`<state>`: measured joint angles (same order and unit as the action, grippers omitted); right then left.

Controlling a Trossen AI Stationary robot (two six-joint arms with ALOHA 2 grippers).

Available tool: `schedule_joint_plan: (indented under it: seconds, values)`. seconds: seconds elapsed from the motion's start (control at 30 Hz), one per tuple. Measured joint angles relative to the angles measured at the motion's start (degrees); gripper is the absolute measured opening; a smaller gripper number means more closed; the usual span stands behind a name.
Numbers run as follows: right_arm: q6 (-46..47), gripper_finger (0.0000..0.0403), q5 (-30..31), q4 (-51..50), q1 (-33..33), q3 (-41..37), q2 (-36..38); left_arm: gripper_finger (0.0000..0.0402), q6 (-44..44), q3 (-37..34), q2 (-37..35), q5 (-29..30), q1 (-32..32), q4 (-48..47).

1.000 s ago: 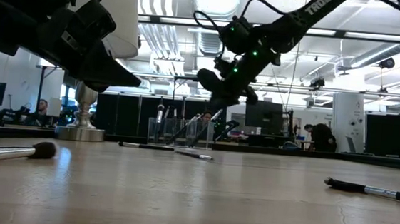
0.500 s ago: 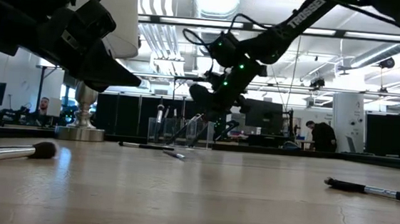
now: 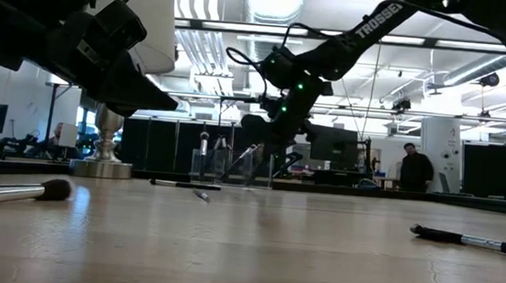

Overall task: Put items in baskets/containers
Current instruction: Adjust the transparent organizer

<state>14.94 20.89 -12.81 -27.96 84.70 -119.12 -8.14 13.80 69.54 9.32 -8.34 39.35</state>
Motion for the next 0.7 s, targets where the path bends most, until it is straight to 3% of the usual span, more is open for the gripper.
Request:
schedule_joint_plan:
  seconds: [0.7]
  values:
    - [-8.63, 0.0008, 0.12, -10.46, -4.43, -0.30, 2.91, 0.0000, 0.00, 0.00, 0.00, 0.00, -0.02, -0.24]
